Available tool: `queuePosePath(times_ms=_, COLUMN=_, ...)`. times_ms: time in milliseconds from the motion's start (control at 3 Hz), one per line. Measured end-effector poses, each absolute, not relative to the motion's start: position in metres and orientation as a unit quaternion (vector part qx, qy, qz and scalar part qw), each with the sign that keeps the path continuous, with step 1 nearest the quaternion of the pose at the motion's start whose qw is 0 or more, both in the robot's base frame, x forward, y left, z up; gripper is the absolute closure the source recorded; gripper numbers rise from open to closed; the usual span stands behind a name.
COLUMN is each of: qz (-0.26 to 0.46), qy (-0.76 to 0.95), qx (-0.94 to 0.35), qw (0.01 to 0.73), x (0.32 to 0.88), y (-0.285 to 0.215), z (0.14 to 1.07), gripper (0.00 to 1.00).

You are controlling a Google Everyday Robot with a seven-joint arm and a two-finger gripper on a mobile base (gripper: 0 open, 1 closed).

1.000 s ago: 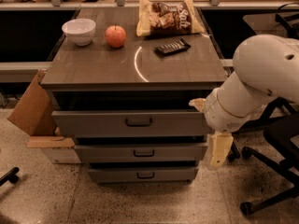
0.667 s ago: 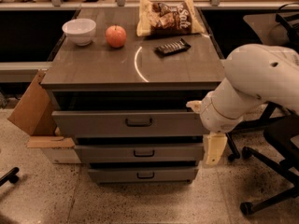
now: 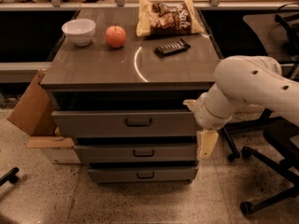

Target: Open top drawer

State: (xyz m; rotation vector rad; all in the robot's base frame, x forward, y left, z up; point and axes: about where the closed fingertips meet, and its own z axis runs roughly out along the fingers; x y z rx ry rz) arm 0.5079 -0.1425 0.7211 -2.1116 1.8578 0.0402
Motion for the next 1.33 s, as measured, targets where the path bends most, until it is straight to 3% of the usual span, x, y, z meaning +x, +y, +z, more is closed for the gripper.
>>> queuePosePath(times_ms=1000, qz=0.017, qy=0.659, qx=-0.737, qw=0.149, x=0.562, y=-0.136, z=0.671, gripper=0.00)
queuePosePath(times_ms=1333, qz=0.015, qy=0.654, qx=-0.744, qw=0.137, x=0.565, y=-0.127, z=0.661, gripper=0.19)
